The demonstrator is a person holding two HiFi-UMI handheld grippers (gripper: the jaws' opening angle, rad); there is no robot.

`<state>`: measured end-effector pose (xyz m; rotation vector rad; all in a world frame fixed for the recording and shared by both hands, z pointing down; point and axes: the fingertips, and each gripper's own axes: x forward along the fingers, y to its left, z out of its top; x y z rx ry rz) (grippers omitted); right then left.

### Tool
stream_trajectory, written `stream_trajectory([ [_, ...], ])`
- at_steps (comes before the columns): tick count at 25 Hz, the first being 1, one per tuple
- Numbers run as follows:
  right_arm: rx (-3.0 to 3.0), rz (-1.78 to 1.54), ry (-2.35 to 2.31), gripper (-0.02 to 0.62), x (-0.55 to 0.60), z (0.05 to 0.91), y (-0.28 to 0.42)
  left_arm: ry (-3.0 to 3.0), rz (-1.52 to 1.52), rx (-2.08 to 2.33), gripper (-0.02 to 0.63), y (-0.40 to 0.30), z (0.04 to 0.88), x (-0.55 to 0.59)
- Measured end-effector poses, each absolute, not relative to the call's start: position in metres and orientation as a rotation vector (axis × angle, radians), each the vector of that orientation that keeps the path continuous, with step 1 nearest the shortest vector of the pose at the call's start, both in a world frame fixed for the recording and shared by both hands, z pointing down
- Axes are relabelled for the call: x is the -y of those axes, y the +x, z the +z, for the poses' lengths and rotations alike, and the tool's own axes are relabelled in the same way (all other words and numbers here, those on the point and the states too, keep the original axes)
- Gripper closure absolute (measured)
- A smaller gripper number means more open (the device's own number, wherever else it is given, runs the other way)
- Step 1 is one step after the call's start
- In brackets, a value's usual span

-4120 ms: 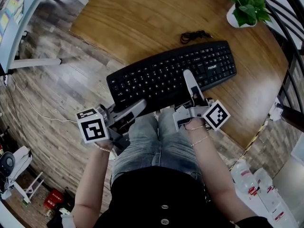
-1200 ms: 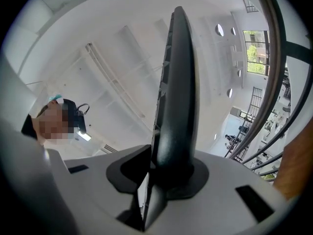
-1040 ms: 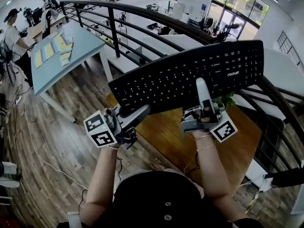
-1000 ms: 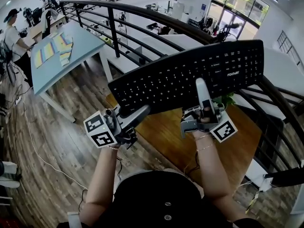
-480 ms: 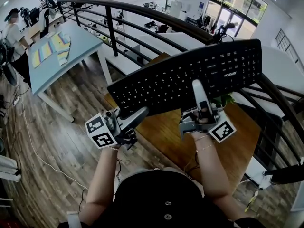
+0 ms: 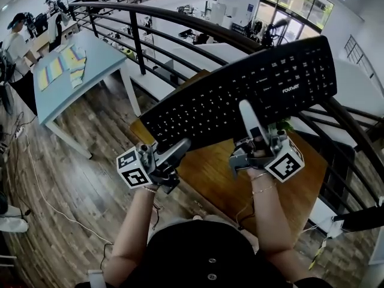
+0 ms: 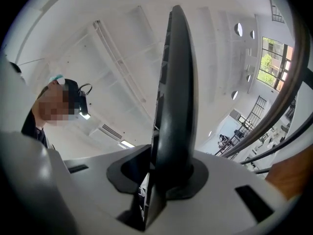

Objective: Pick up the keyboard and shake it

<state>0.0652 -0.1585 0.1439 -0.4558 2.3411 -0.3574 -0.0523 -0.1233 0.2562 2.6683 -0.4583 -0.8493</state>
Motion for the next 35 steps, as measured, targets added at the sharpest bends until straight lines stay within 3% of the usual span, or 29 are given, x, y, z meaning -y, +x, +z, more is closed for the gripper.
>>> stream_trajectory([
  [13, -2.553, -0.274, -0.539, 0.494, 0.16, 0.136, 0.023, 2.48, -1.083, 0.361, 0.494, -0.067, 0.271, 0.128],
  [35, -2.615, -0.278, -0.559, 0.492, 0.162, 0.142, 0.024, 2.385, -1.137, 0.354, 0.494, -0.056, 0.283, 0.126],
])
